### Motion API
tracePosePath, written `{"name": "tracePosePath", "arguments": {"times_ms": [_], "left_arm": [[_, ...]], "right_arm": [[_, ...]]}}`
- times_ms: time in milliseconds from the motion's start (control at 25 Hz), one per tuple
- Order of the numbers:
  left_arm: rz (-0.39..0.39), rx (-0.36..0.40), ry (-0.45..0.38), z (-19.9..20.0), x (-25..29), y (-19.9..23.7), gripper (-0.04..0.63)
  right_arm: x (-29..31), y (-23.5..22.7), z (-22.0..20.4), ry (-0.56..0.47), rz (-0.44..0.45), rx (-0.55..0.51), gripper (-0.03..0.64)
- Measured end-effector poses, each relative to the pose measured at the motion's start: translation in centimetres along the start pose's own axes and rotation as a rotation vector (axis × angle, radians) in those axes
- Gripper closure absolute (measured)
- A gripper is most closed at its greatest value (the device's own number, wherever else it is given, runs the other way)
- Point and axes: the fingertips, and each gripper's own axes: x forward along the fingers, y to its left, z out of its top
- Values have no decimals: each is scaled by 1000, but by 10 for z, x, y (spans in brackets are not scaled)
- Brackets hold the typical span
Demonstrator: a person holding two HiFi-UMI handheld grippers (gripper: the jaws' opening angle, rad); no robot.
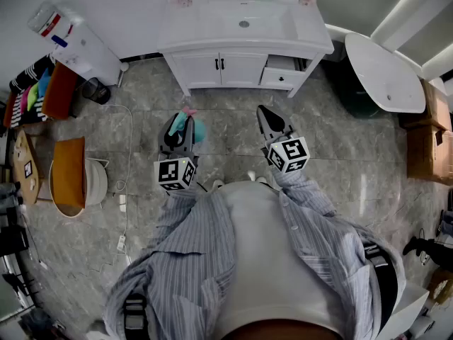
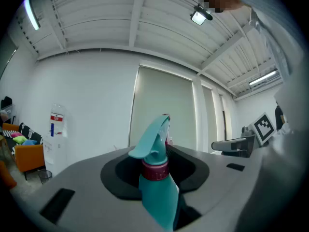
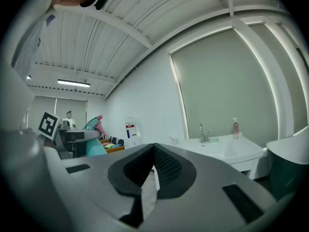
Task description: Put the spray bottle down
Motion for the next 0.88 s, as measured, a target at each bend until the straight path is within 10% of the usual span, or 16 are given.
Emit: {"name": "tracePosePath", "arguments": {"times_ms": [880], "left_arm": [[9, -10, 6, -7, -6, 14, 460]], "right_arm": [[6, 9, -7, 18, -3, 6, 601]]}}
